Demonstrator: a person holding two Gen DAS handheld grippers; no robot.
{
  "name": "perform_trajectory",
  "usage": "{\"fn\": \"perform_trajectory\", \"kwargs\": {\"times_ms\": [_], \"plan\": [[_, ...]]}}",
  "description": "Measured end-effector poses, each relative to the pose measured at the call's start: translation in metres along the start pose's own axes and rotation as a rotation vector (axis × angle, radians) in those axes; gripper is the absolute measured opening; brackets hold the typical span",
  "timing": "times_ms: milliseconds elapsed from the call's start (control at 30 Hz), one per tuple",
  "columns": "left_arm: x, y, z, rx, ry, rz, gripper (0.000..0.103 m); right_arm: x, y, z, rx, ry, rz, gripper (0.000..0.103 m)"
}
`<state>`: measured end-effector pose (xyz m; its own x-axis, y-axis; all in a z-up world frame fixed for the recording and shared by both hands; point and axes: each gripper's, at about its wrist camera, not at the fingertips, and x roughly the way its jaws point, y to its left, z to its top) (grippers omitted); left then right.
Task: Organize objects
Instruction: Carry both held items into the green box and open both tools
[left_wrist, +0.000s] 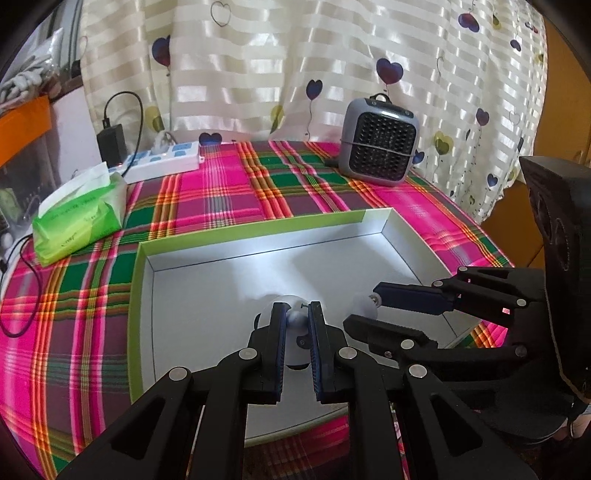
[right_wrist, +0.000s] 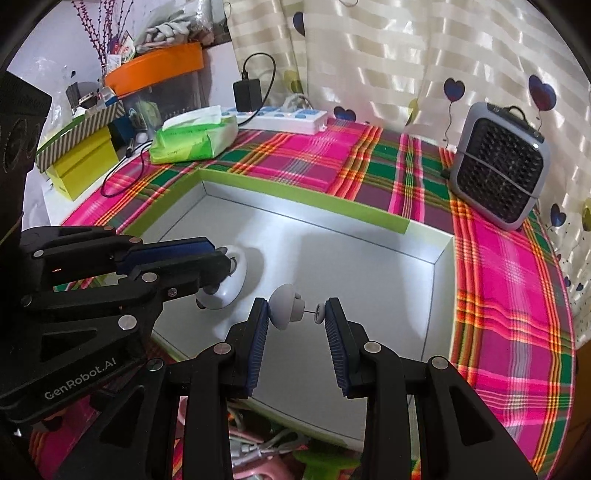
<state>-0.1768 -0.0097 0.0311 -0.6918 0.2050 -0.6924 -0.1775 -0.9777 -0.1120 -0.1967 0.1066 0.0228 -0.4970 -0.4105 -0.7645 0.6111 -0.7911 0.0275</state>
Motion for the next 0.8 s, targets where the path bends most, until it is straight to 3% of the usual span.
{"fn": "perform_trajectory", "kwargs": {"times_ms": [367, 533, 800], "plan": [[0.008, 0.000, -0.001, 0.014, 0.013, -0.005, 0.011, 0.009, -0.005, -0.001, 0.012, 0.025, 0.004, 0.034], [0.005, 0.001, 0.000, 0.011, 0.001, -0.006, 0.022, 0.004, -0.004, -0.002, 0.006, 0.009, -0.011, 0.043], [-0.011, 0.000, 0.000, 0.005, -0.019, -0.007, 0.023, -0.014, 0.001, -0.003, -0.009, -0.026, -0.026, 0.043]]}}
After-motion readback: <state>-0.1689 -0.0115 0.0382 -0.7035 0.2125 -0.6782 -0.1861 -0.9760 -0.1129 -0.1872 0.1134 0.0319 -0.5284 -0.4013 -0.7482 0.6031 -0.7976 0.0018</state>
